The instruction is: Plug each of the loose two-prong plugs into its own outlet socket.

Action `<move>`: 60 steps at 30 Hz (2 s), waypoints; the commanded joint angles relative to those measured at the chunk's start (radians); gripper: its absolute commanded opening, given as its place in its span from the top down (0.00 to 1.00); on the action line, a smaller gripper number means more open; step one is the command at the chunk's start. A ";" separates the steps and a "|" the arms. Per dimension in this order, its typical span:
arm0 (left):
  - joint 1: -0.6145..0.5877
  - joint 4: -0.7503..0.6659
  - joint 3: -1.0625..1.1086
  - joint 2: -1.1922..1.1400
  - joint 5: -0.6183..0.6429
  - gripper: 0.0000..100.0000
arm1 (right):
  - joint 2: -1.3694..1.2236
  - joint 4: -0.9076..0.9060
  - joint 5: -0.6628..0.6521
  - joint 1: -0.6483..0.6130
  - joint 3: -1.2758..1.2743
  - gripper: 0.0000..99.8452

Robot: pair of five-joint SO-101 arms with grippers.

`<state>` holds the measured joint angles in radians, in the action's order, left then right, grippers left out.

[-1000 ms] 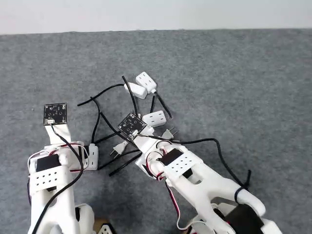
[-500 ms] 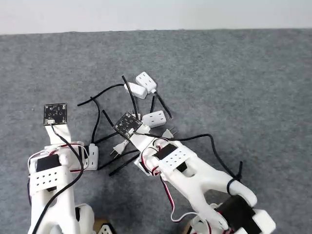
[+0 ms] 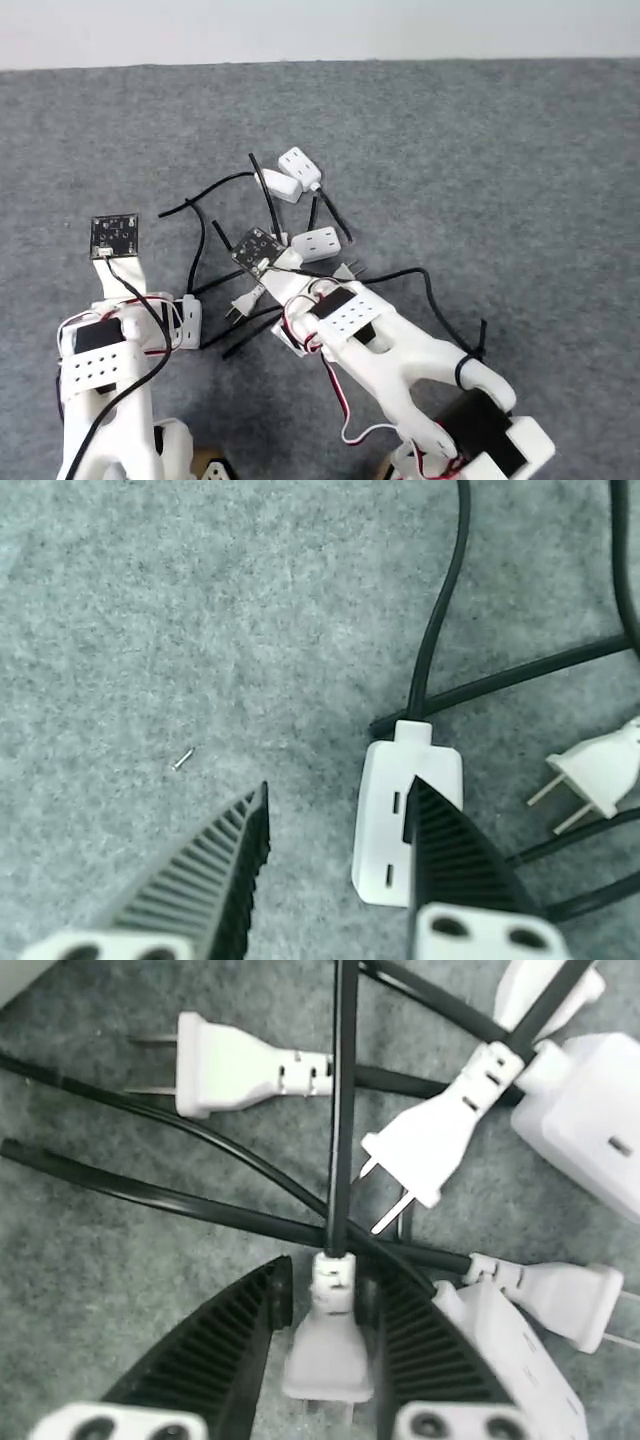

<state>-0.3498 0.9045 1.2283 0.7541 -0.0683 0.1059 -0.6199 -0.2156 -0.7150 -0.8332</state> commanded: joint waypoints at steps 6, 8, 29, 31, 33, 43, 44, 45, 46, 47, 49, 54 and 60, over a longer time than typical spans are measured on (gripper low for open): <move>0.002 -0.018 -0.010 0.020 0.003 0.79 | 0.015 -0.050 -0.046 -0.002 0.063 0.99; 0.002 -0.018 -0.010 0.020 0.003 0.79 | 0.038 -0.084 -0.040 0.004 0.063 0.99; 0.066 -0.066 -0.236 -0.264 0.061 0.99 | 0.731 -0.417 0.041 -0.002 0.173 0.99; 0.066 -0.041 -0.321 -0.425 -0.003 0.99 | 0.697 -0.435 0.057 -0.062 0.239 0.99; 0.063 0.037 -0.432 -0.559 -0.074 0.99 | 0.657 -0.426 0.060 -0.130 0.287 0.99; 0.147 0.046 -0.240 -0.316 -0.365 0.99 | 0.380 -0.243 0.068 -0.213 0.331 0.99; 0.158 0.035 -0.191 -0.247 -0.400 0.99 | 0.360 -0.242 0.068 -0.213 0.331 0.99; 0.160 0.029 -0.153 -0.184 -0.436 0.99 | 0.354 -0.242 0.068 -0.211 0.333 0.99; 0.164 0.029 -0.117 -0.127 -0.459 0.99 | 0.357 -0.242 0.068 -0.211 0.333 0.99; 0.172 0.029 -0.090 -0.086 -0.471 0.99 | 0.363 -0.243 0.066 -0.211 0.330 0.99; 0.213 0.032 -0.045 -0.032 -0.480 0.99 | 0.371 -0.254 0.060 -0.211 0.330 0.99; 0.232 0.057 -0.019 0.009 -0.555 0.99 | 0.377 -0.295 0.026 -0.214 0.334 0.99; 0.241 0.049 -0.018 0.011 -0.554 0.99 | 0.377 -0.297 0.012 -0.213 0.336 0.99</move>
<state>-0.1120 0.9567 1.2160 0.7403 -0.6176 0.4649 -0.9114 -0.1910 -0.9237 -0.5677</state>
